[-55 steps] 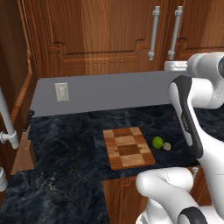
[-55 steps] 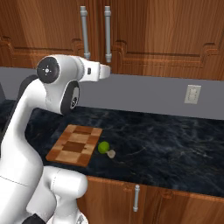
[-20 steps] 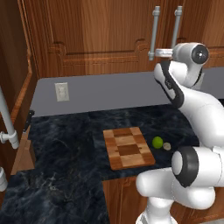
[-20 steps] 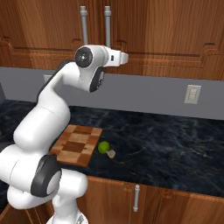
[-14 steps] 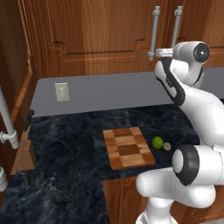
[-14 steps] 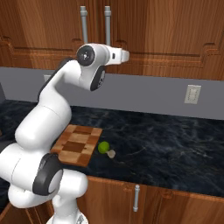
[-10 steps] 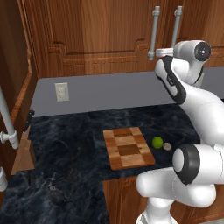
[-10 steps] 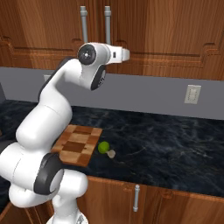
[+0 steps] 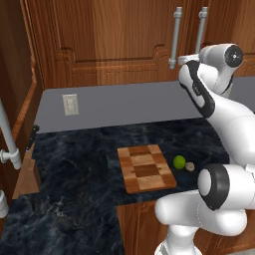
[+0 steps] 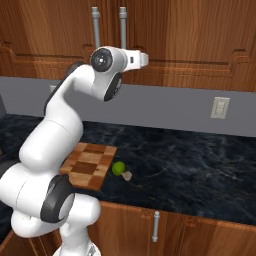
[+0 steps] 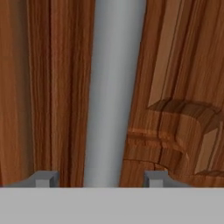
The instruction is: Open the cabinet. Place the bowl and condiment on the counter. Then place the lime and garlic on the cutting board.
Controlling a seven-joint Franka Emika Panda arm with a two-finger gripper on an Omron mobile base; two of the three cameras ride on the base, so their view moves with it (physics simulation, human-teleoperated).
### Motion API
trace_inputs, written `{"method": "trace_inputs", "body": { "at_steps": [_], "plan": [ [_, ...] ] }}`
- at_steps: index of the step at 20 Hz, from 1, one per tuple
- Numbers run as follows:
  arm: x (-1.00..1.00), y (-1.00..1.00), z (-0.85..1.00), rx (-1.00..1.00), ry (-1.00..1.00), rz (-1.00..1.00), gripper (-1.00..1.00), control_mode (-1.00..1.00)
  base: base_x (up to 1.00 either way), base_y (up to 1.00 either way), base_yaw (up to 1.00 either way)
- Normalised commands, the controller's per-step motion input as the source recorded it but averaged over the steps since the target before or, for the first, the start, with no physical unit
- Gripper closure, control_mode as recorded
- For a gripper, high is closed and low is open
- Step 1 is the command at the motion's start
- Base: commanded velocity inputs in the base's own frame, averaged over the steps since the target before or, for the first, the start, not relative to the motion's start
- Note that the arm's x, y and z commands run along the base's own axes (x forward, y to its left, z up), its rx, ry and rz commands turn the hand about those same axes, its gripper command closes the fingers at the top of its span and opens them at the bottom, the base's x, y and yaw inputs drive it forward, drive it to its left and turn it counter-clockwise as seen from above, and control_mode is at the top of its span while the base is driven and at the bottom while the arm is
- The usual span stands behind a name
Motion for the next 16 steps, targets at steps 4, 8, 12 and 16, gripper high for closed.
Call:
{"method": "trace_inputs", "body": {
  "at_steps": [4,8,12,16],
  "plan": [
    [0.03,-0.03,-0.02,0.00,-0.04,-0.03,1.00,-1.00,0.00,0.00,0.00],
    [-0.03,-0.20,0.00,0.00,0.00,-0.14,1.00,-1.00,0.00,0.00,0.00],
    [-0.29,-0.40,0.00,0.02,0.00,-0.19,1.00,-1.00,0.00,0.00,0.00],
    [-0.59,-0.50,0.00,0.05,0.01,-0.19,1.00,-1.00,0.00,0.00,0.00]
  ]
}}
